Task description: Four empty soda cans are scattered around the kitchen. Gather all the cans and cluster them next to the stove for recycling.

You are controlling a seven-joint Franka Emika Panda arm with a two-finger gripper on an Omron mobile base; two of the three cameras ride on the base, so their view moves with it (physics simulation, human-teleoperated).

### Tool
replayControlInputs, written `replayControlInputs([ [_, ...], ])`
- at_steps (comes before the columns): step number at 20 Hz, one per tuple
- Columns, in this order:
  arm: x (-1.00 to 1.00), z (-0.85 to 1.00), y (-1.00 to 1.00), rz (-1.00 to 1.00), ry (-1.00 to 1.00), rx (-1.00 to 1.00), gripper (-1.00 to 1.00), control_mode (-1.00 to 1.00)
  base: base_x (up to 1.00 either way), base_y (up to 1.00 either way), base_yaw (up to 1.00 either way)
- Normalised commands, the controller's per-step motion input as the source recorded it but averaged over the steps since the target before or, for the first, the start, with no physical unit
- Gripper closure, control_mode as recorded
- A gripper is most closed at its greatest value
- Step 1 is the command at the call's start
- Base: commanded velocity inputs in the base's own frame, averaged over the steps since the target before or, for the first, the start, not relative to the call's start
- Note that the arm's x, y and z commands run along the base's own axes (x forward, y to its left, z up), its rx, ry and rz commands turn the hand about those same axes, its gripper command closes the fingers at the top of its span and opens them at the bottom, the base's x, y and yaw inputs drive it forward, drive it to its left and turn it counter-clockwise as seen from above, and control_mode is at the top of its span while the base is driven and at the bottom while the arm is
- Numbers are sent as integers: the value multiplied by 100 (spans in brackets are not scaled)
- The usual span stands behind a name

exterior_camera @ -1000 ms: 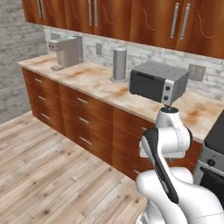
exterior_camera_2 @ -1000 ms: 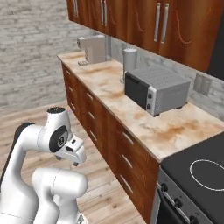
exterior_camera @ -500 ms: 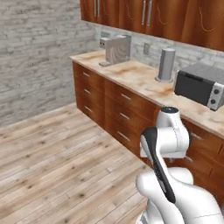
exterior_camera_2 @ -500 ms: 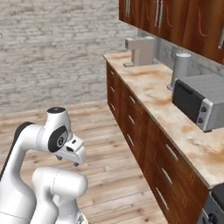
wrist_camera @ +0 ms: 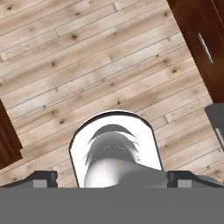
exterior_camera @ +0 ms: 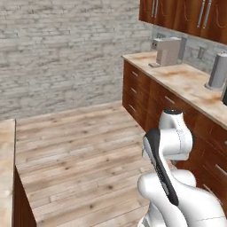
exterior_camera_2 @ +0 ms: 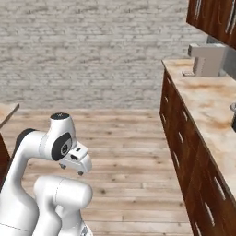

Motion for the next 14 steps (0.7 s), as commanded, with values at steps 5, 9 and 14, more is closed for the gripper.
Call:
replayControlInputs([
  [5,0,0,0,0,0,0,-100,100,3,12,49],
  [9,0,0,0,0,0,0,-100,100,12,11,47],
  [14,0,0,0,0,0,0,-100,100,14,0,50],
])
